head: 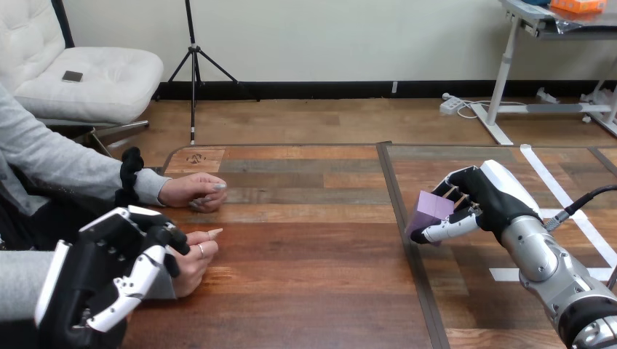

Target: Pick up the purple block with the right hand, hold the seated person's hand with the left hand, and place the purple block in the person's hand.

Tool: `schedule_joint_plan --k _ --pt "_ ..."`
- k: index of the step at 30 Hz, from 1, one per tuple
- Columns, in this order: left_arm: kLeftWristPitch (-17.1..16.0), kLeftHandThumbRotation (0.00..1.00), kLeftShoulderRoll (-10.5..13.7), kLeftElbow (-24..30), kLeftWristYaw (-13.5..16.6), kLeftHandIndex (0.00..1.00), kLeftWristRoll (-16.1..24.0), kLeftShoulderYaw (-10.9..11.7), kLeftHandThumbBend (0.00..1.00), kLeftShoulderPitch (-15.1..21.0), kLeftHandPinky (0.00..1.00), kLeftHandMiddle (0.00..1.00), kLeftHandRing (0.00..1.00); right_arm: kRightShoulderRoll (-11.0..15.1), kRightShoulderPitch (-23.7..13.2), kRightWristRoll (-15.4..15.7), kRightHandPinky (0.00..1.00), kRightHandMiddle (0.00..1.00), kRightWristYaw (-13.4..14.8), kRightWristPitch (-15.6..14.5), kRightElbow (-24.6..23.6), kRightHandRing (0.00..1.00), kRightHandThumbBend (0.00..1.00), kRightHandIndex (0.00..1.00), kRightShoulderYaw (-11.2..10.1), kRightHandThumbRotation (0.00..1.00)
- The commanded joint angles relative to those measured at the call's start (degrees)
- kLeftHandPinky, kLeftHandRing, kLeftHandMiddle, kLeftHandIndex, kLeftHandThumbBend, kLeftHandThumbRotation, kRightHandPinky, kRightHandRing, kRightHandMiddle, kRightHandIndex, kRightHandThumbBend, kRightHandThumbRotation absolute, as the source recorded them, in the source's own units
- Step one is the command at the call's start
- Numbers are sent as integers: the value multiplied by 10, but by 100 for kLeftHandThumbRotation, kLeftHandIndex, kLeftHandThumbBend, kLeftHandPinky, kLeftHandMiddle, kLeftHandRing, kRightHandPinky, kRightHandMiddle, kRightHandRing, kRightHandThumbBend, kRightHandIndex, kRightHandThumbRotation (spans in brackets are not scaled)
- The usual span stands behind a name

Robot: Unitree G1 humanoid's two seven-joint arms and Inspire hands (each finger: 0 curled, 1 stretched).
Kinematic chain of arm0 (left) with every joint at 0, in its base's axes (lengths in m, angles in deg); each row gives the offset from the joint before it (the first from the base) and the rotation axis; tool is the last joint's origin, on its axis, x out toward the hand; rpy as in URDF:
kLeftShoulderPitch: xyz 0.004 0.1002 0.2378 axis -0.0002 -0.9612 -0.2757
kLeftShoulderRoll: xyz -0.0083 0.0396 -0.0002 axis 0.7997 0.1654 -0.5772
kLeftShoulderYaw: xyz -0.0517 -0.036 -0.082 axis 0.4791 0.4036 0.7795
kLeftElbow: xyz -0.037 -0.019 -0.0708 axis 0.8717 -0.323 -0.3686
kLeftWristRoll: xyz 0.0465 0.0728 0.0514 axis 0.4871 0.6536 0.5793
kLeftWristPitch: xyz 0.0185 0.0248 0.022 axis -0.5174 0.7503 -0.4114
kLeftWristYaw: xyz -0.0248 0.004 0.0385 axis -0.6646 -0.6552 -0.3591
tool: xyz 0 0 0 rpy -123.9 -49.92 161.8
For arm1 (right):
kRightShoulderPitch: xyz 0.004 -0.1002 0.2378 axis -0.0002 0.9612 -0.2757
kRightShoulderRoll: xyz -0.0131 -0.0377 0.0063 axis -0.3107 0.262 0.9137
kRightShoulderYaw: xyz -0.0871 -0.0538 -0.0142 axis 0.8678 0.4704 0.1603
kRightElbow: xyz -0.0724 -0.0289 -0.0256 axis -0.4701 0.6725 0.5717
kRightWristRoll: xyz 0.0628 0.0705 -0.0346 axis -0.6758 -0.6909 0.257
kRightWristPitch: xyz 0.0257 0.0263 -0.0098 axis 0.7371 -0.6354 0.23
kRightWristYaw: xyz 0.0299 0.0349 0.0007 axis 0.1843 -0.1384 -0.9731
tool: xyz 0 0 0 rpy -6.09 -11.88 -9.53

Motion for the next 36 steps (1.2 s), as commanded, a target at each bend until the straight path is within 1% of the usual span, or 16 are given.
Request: schedule_joint_plan --k 1,5,11,14,18,20,22,23,26,27,29,31,32,33,35,36 --pt "-3 1 20 13 -26 43 -26 9 10 40 22 50 48 24 -12 -16 38 45 2 15 -37 42 80 46 -17 0" --pt "-7 4 19 -14 -58 45 -53 15 4 54 17 52 52 28 -5 -19 39 45 -3 24 -47 42 81 46 -22 0" --pt "-19 8 12 -31 -70 48 -52 20 1 66 13 53 54 37 4 -21 40 46 -5 37 -63 43 81 46 -27 0" --pt "-41 12 10 -40 -60 50 -29 23 0 69 10 55 56 42 8 -22 40 46 -8 45 -68 43 82 46 -29 0" --pt "-53 18 12 -38 -38 52 2 25 1 69 5 57 59 48 14 -26 40 45 -13 46 -82 42 82 46 -33 0" --pt "-61 20 14 -39 -30 52 14 26 10 70 3 58 61 49 17 -29 40 45 -16 46 -87 42 81 46 -35 0" --pt "-84 23 18 -42 -17 53 40 29 17 75 2 59 62 51 19 -32 40 45 -20 45 -94 42 81 47 -38 0" --pt "-91 26 20 -44 -13 53 48 30 23 77 1 60 63 52 20 -33 40 45 -21 45 -96 42 81 47 -38 0" --pt "-88 31 26 -29 3 54 63 30 32 76 1 61 64 55 25 -34 40 45 -20 48 -105 42 81 47 -40 0" --pt "-94 32 29 -24 17 54 84 34 35 76 1 61 65 55 28 -36 40 45 -20 53 -108 42 81 47 -42 0" --pt "-102 38 32 -19 36 55 110 39 43 76 0 62 66 56 31 -39 40 45 -20 59 -112 42 82 47 -44 0" --pt "-133 43 42 -36 43 56 131 45 50 89 0 63 67 57 34 -40 39 45 -18 62 -118 42 82 47 -45 0" --pt "-142 49 44 -41 46 57 137 46 56 93 0 64 67 57 35 -41 39 45 -17 63 -120 42 83 47 -45 0" --pt "-154 52 51 -45 58 57 160 51 58 97 0 64 67 58 36 -38 39 45 -13 65 -121 41 83 47 -45 0" --pt "-166 59 59 -50 75 58 188 56 68 101 1 65 67 58 37 -36 38 44 -7 67 -122 41 84 46 -44 0" --pt "-158 61 67 -41 84 59 207 58 72 99 3 66 67 59 37 -34 38 44 -5 64 -125 41 84 46 -44 0"
